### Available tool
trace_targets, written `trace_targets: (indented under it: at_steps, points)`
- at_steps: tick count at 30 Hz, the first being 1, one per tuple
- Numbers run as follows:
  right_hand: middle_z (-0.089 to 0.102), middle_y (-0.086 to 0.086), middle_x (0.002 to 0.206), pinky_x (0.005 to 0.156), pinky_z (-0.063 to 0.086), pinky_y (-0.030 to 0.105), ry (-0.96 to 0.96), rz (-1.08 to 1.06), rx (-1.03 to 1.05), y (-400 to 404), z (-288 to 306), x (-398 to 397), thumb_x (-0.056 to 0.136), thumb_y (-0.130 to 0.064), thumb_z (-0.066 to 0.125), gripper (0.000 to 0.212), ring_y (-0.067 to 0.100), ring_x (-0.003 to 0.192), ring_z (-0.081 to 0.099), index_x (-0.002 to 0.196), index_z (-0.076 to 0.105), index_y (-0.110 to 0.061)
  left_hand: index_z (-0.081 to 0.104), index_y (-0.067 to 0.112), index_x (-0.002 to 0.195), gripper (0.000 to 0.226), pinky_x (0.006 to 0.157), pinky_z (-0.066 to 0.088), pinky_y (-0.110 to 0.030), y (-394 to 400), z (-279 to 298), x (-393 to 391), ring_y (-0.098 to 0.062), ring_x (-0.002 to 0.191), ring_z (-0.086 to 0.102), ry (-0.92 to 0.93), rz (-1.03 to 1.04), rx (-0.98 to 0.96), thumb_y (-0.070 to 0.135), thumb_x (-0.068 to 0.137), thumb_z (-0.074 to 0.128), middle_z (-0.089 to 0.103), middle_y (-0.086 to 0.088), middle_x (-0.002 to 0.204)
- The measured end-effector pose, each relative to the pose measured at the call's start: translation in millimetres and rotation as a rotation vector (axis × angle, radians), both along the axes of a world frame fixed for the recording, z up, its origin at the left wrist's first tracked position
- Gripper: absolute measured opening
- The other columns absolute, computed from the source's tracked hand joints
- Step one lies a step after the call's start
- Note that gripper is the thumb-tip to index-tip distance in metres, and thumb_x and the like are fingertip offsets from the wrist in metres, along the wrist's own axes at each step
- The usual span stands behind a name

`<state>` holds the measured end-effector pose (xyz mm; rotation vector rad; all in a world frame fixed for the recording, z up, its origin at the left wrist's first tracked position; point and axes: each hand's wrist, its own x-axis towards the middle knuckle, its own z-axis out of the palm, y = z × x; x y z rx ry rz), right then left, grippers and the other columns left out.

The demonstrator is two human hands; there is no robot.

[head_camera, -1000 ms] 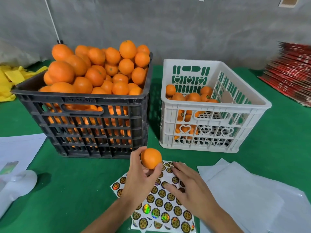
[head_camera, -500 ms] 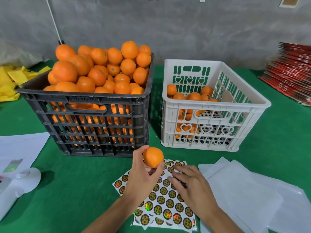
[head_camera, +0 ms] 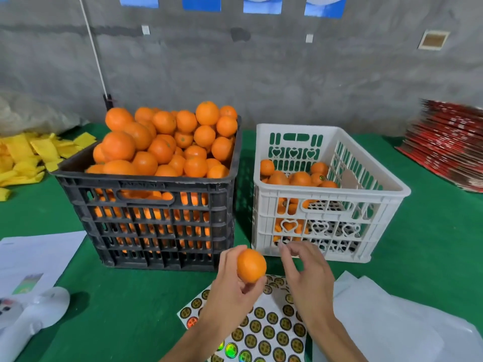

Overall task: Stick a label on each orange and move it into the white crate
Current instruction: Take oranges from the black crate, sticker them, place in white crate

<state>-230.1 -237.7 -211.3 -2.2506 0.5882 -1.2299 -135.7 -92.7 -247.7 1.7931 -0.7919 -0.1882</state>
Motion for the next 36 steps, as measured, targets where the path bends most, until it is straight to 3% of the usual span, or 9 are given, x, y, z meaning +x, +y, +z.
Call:
trace_targets:
  at_steps: [5, 8, 11, 14, 18, 21, 28, 31, 36]
  points:
    - [0.065, -0.016, 0.104, 0.083, 0.047, 0.019, -0.027, 0.117, -0.161, 17, 21, 20, 0.099, -0.028, 0.07, 0.01, -0.001, 0.097, 0.059, 0.096, 0.077, -0.021, 0.041, 0.061, 0.131, 0.066, 0.077, 0.054, -0.013, -10, 37, 3, 0.004, 0.103, 0.066, -0.095, -0.01, -0.067, 0.044, 0.082, 0.08, 0.035, 0.032, 0.137]
    - [0.063, -0.016, 0.122, 0.094, 0.049, 0.019, -0.07, 0.178, -0.175, 18, 39, 15, 0.103, -0.038, 0.057, 0.029, 0.001, 0.113, 0.059, 0.112, 0.077, -0.02, 0.04, 0.052, 0.144, 0.065, 0.076, 0.058, -0.022, -9, 64, 10, -0.003, 0.097, 0.066, -0.232, 0.018, -0.002, 0.033, 0.093, 0.075, 0.03, 0.029, 0.144]
    - [0.058, -0.009, 0.137, 0.082, 0.055, 0.017, -0.014, 0.151, -0.327, 17, 62, 14, 0.1, -0.055, 0.052, 0.051, 0.003, 0.111, 0.061, 0.132, 0.065, -0.019, 0.032, 0.048, 0.15, 0.068, 0.072, 0.058, -0.03, -11, 99, 18, -0.01, 0.086, 0.066, -0.463, 0.041, 0.061, 0.027, 0.099, 0.07, 0.025, 0.026, 0.15]
    - [0.053, -0.018, 0.133, 0.078, 0.048, 0.005, -0.094, 0.159, -0.034, 7, 96, 27, 0.092, -0.07, 0.054, 0.06, -0.009, 0.105, 0.058, 0.135, 0.057, -0.029, 0.029, 0.042, 0.155, 0.074, 0.083, 0.061, -0.035, -22, 138, 26, -0.014, 0.105, 0.066, -0.645, -0.013, 0.05, 0.016, 0.098, 0.067, 0.019, 0.022, 0.161]
    - [0.056, -0.007, 0.136, 0.09, 0.054, 0.017, -0.239, 0.135, 0.25, -21, 134, 55, 0.098, -0.028, 0.068, 0.048, -0.011, 0.102, 0.061, 0.143, 0.056, -0.015, 0.042, 0.023, 0.158, 0.061, 0.117, 0.038, -0.028, -36, 181, 46, -0.014, 0.148, 0.039, -0.832, -0.118, 0.077, 0.021, 0.101, 0.066, 0.023, 0.003, 0.17]
    - [0.042, -0.007, 0.158, 0.116, 0.042, 0.029, -0.174, 0.212, 0.175, -29, 132, 62, 0.104, -0.016, 0.059, 0.042, -0.003, 0.139, 0.044, 0.145, 0.057, -0.011, 0.057, 0.02, 0.146, 0.046, 0.118, 0.035, -0.036, -29, 212, 79, -0.022, 0.145, 0.042, -0.836, 0.095, 0.261, 0.033, 0.102, 0.062, 0.047, -0.002, 0.156]
    - [0.064, -0.02, 0.133, 0.1, 0.044, 0.009, -0.222, 0.312, 0.153, -20, 97, 52, 0.102, -0.014, 0.061, 0.023, 0.001, 0.127, 0.057, 0.12, 0.075, -0.02, 0.042, 0.026, 0.153, 0.054, 0.117, 0.029, -0.052, 28, 258, 178, -0.04, 0.148, 0.028, -0.433, 0.677, 1.119, 0.047, 0.104, 0.052, 0.034, -0.013, 0.159]
    - [0.064, -0.028, 0.127, 0.092, 0.044, 0.004, -0.248, 0.335, 0.19, -16, 92, 53, 0.101, -0.011, 0.061, 0.023, -0.002, 0.123, 0.058, 0.116, 0.076, -0.02, 0.037, 0.024, 0.154, 0.057, 0.112, 0.035, -0.054, 45, 263, 197, -0.046, 0.142, 0.032, -0.419, 0.848, 1.164, 0.037, 0.101, 0.055, 0.036, -0.016, 0.154]
    - [0.066, -0.022, 0.128, 0.098, 0.054, 0.03, -0.26, 0.347, 0.227, -16, 86, 55, 0.101, -0.012, 0.06, 0.023, 0.002, 0.126, 0.059, 0.115, 0.076, -0.021, 0.044, 0.004, 0.145, 0.056, 0.101, 0.051, -0.054, 73, 265, 211, -0.049, 0.128, 0.054, -0.288, 0.743, 0.872, 0.015, 0.095, 0.067, 0.049, -0.028, 0.139]
